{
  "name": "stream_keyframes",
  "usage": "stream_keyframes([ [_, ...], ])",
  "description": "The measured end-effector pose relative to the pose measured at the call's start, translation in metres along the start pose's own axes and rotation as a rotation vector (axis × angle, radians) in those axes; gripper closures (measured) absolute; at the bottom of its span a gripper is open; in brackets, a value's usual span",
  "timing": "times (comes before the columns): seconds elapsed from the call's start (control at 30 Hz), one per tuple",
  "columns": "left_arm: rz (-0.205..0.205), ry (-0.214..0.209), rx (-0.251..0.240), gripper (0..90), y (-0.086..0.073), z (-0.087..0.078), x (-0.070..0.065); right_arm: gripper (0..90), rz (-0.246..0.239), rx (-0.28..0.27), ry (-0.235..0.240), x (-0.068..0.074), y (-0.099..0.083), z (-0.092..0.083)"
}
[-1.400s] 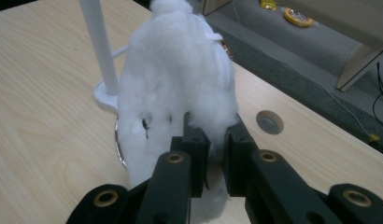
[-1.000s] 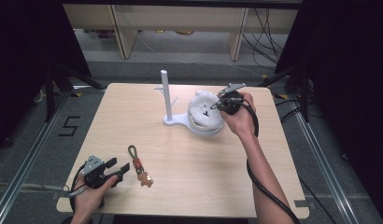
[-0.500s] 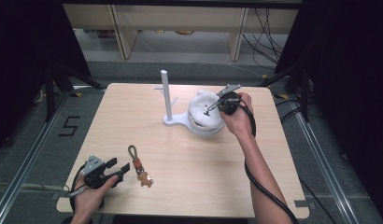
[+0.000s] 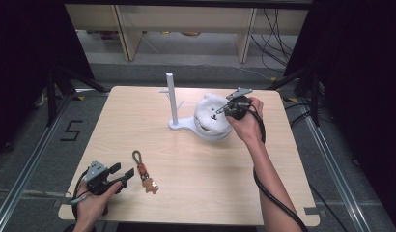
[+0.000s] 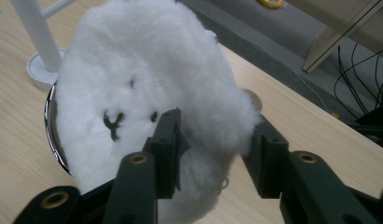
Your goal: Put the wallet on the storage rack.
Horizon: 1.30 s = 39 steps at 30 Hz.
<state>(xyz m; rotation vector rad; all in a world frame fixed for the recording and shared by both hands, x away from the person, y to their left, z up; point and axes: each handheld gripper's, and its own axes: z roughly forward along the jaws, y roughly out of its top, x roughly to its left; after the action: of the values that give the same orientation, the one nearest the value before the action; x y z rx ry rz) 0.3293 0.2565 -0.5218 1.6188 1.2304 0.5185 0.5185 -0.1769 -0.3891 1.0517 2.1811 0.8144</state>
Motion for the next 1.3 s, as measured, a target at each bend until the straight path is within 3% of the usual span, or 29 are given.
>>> stream_keyframes([
  [0.17, 0.017, -0.003, -0.001, 34.7, 0.0, 0.0, -0.001, 51.1, 0.013, -0.016, 0.006, -0.001, 0.0, -0.005],
  [0.2, 0.017, -0.003, -0.001, 34.7, 0.0, 0.0, -0.001, 50.0, 0.041, -0.014, 0.0, 0.0, 0.0, -0.007],
  [0.23, 0.023, -0.009, -0.006, 34.7, 0.0, 0.0, -0.001, 49.0, 0.028, -0.025, -0.002, -0.001, 0.0, -0.008],
  [0.3, 0.022, -0.01, -0.01, 34.6, 0.0, 0.0, -0.001, 48.5, 0.032, -0.033, 0.011, -0.001, 0.0, -0.009],
  [0.33, 0.025, -0.007, -0.009, 34.6, 0.0, 0.0, -0.002, 47.7, 0.046, -0.03, -0.01, -0.001, 0.0, -0.013],
  [0.57, 0.038, -0.008, -0.008, 34.3, 0.001, 0.0, -0.003, 45.3, 0.079, -0.056, -0.032, -0.002, -0.004, -0.025],
  [0.63, 0.036, -0.006, -0.005, 34.3, 0.001, 0.0, -0.004, 45.0, 0.111, -0.051, -0.023, -0.002, -0.008, -0.031],
  [0.7, 0.034, -0.011, -0.009, 34.2, 0.003, 0.001, -0.005, 45.0, 0.11, -0.05, -0.024, -0.004, -0.013, -0.035],
  [0.77, 0.047, -0.018, -0.004, 34.0, 0.005, 0.001, -0.006, 46.0, 0.133, -0.039, -0.024, -0.004, -0.02, -0.04],
  [0.83, 0.053, -0.021, 0.001, 33.9, 0.006, 0.002, -0.007, 47.1, 0.171, -0.001, 0.013, -0.002, -0.03, -0.044],
  [0.93, 0.066, -0.016, 0.01, 33.9, 0.008, 0.001, -0.008, 47.9, 0.179, 0.021, 0.046, 0.0, -0.045, -0.046],
  [1.07, 0.069, -0.026, 0.003, 34.0, 0.01, 0.003, -0.009, 48.9, 0.257, 0.064, 0.084, 0.006, -0.068, -0.05],
  [1.23, 0.07, -0.033, 0.007, 34.0, 0.015, 0.004, -0.012, 49.1, 0.302, 0.068, 0.143, 0.01, -0.098, -0.056],
  [1.3, 0.067, -0.035, 0.012, 34.2, 0.017, 0.005, -0.014, 49.1, 0.324, 0.069, 0.144, 0.011, -0.107, -0.061],
])
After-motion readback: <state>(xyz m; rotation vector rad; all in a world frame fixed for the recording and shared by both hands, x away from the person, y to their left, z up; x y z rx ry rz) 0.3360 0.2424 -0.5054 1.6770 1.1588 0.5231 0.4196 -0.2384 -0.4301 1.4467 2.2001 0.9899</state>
